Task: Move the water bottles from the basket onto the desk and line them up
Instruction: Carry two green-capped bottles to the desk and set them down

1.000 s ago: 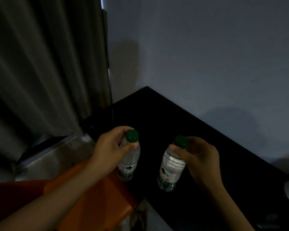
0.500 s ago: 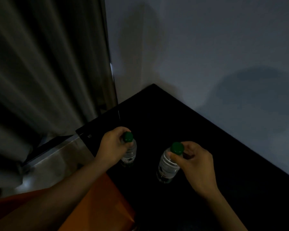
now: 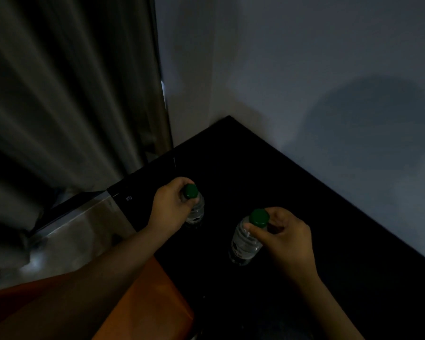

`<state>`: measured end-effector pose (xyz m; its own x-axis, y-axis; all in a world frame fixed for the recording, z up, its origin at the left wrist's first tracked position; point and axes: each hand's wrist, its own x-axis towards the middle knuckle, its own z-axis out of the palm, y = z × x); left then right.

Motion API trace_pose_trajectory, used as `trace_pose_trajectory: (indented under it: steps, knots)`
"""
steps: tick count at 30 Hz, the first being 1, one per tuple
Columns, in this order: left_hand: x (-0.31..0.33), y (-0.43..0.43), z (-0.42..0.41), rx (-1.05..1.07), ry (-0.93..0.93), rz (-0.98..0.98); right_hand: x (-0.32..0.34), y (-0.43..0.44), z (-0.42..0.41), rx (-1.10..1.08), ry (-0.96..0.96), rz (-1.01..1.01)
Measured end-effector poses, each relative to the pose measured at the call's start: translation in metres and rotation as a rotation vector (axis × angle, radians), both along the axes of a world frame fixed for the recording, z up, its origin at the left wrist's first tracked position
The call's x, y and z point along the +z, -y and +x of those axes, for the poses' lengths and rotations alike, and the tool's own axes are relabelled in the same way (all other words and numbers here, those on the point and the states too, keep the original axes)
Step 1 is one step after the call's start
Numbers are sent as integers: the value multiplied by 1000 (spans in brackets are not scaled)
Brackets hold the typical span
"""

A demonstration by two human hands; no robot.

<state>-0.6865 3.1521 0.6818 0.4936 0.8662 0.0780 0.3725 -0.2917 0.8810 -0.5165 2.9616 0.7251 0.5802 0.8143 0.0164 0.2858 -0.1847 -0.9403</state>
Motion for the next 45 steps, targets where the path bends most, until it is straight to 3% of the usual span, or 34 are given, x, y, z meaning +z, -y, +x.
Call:
trace_pose_trajectory:
  steps: [15, 45]
  knots:
    - [10, -12, 13, -33, -179, 61, -9, -63, 14, 57, 128, -68]
    - [15, -6, 16, -33, -228, -2, -7, -103, 1, 76, 311, -335]
